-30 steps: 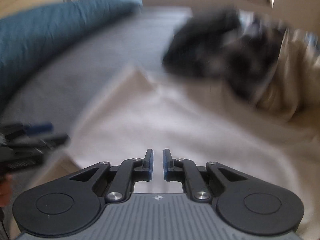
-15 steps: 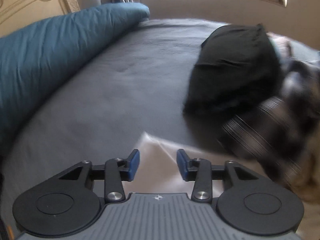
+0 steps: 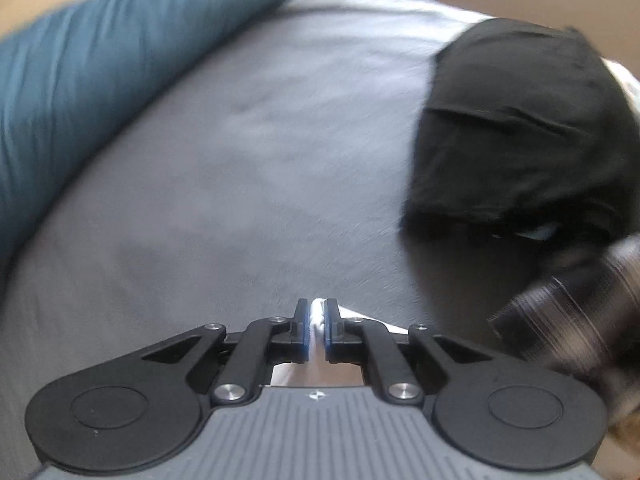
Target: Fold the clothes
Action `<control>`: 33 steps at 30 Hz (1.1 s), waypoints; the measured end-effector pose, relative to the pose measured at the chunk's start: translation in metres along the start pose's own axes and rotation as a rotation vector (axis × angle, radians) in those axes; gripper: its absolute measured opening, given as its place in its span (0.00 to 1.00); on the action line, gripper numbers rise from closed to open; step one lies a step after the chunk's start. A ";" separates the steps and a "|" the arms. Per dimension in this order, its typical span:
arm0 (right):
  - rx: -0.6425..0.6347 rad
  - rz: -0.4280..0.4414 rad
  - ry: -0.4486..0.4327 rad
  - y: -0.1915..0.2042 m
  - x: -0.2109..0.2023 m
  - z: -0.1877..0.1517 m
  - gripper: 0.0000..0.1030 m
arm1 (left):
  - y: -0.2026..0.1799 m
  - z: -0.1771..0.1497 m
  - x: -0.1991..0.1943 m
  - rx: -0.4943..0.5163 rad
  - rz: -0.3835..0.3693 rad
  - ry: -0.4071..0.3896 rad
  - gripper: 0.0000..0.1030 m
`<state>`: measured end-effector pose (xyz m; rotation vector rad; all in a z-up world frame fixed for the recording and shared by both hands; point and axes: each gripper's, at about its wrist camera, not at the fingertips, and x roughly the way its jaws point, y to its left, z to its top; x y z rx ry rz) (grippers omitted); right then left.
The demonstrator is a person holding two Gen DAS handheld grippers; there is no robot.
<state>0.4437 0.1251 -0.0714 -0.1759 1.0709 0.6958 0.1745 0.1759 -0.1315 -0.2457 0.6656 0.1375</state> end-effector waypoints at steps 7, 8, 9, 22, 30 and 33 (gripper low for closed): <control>0.110 -0.032 -0.057 -0.014 0.013 -0.008 0.08 | 0.000 -0.001 0.000 -0.008 0.002 -0.006 0.60; 0.121 -0.048 -0.071 -0.014 0.012 -0.008 0.09 | -0.001 -0.002 0.000 -0.007 0.003 -0.006 0.60; 0.132 -0.067 -0.094 -0.014 0.010 -0.007 0.10 | -0.001 -0.002 0.000 -0.006 0.004 -0.006 0.60; -0.291 0.089 -0.032 0.039 -0.030 -0.050 0.13 | -0.001 -0.002 -0.006 -0.046 0.044 -0.021 0.62; -0.129 0.039 -0.060 0.016 0.037 -0.041 0.01 | -0.006 -0.005 -0.006 -0.022 0.086 -0.034 0.63; -0.061 0.018 -0.078 0.009 0.046 -0.026 0.00 | -0.006 -0.004 -0.006 -0.015 0.092 -0.033 0.64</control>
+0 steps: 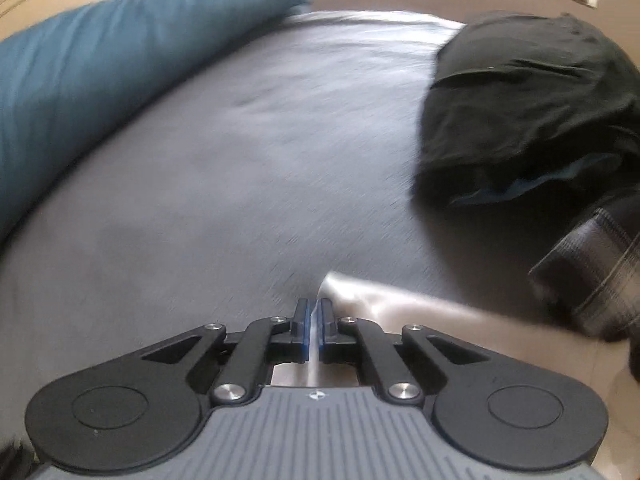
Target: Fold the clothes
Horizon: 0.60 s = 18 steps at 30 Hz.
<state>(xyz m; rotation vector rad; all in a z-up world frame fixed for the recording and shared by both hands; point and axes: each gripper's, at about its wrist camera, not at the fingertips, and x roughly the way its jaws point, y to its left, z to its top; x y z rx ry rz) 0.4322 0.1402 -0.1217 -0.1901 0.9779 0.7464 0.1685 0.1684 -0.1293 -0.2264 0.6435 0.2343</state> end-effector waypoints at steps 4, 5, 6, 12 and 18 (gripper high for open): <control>0.029 -0.034 -0.052 -0.006 -0.010 0.009 0.03 | 0.001 0.000 -0.002 -0.002 -0.004 0.002 0.65; 0.050 -0.027 -0.069 -0.011 -0.018 0.012 0.04 | 0.002 0.000 -0.003 -0.005 -0.007 0.003 0.65; 0.070 -0.020 -0.086 -0.016 -0.025 0.015 0.04 | 0.002 0.000 -0.003 -0.006 -0.006 0.003 0.65; 0.020 0.013 -0.043 -0.030 -0.067 0.003 0.05 | 0.006 0.010 -0.007 -0.022 0.015 -0.013 0.65; -0.115 -0.072 0.002 -0.032 -0.081 -0.027 0.19 | 0.010 0.037 0.006 -0.010 -0.033 -0.047 0.65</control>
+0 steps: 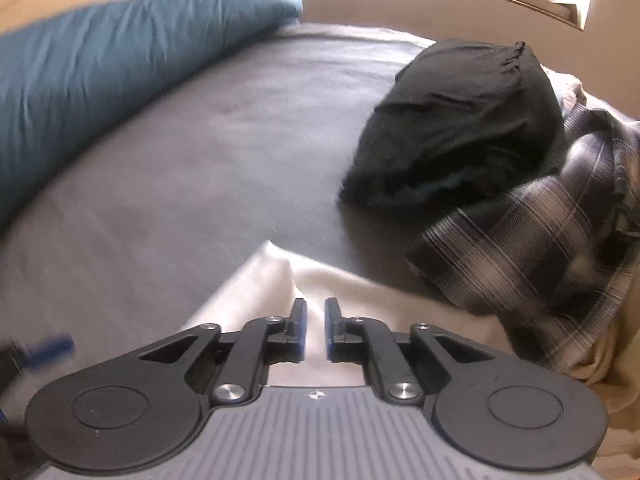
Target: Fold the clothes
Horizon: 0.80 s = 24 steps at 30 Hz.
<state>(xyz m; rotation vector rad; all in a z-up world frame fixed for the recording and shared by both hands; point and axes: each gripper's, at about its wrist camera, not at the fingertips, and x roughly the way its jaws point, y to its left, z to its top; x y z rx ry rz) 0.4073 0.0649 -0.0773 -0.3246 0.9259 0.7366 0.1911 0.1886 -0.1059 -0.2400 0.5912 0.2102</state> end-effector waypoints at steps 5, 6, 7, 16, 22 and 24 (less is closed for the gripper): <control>-0.019 -0.017 0.027 -0.014 0.015 -0.006 0.33 | 0.001 0.030 0.045 0.013 -0.115 0.065 0.65; -0.007 -0.008 0.040 -0.018 0.018 -0.008 0.33 | -0.001 0.035 0.054 0.027 -0.126 0.074 0.65; 0.005 0.005 0.048 -0.022 0.019 -0.009 0.33 | -0.002 0.039 0.062 0.036 -0.152 0.085 0.64; -0.006 0.073 0.081 -0.031 0.016 -0.018 0.26 | -0.012 0.048 0.100 0.044 -0.254 0.133 0.46; -0.026 0.025 0.015 -0.027 0.007 -0.024 0.00 | -0.012 0.048 0.105 0.039 -0.203 0.108 0.20; 0.003 0.008 -0.022 -0.030 0.000 -0.027 0.00 | -0.009 0.048 0.106 0.031 -0.192 0.099 0.18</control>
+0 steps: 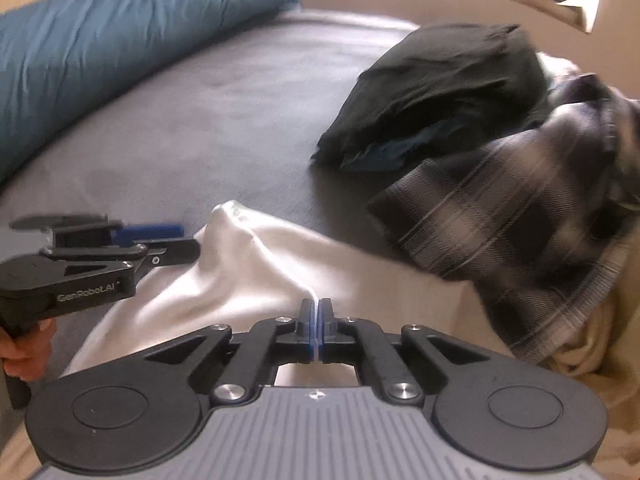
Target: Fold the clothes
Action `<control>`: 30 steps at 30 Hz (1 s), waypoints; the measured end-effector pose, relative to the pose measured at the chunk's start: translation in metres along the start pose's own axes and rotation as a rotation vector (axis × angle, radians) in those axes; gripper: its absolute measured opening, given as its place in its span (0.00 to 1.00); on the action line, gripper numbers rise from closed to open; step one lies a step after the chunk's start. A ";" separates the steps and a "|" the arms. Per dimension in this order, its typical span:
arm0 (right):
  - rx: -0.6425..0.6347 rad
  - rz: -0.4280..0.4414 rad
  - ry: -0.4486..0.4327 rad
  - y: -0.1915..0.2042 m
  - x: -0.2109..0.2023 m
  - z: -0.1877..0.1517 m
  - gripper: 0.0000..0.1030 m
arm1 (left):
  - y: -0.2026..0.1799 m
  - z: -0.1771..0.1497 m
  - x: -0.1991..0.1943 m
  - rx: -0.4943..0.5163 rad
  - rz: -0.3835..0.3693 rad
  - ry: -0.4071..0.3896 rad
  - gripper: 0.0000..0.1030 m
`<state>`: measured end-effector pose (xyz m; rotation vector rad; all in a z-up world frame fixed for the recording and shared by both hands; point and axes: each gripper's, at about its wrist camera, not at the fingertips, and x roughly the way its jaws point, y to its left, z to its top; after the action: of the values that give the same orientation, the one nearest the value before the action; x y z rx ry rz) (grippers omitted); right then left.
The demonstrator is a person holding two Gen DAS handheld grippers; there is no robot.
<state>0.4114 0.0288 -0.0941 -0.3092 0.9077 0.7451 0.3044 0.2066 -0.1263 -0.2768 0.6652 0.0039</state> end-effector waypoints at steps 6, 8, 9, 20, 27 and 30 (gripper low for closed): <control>0.049 -0.020 -0.001 -0.006 0.004 -0.010 0.00 | 0.006 0.005 -0.001 -0.069 -0.032 0.001 0.24; 0.049 -0.029 0.000 -0.005 0.006 -0.010 0.00 | 0.012 0.009 0.000 -0.127 -0.078 0.009 0.36; 0.050 -0.031 -0.001 -0.004 0.006 -0.010 0.00 | 0.013 0.010 0.002 -0.145 -0.093 0.014 0.38; 0.084 -0.029 -0.027 -0.005 0.005 -0.011 0.02 | -0.001 0.012 0.018 -0.040 -0.087 0.014 0.07; 0.120 -0.038 -0.081 -0.008 -0.013 -0.010 0.17 | -0.003 0.009 0.021 0.056 -0.065 -0.009 0.07; 0.114 -0.010 -0.139 -0.006 -0.034 -0.014 0.17 | 0.004 0.011 0.022 0.033 -0.087 0.004 0.10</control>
<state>0.3938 0.0018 -0.0749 -0.1595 0.8129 0.6944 0.3283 0.2114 -0.1326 -0.2738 0.6566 -0.0908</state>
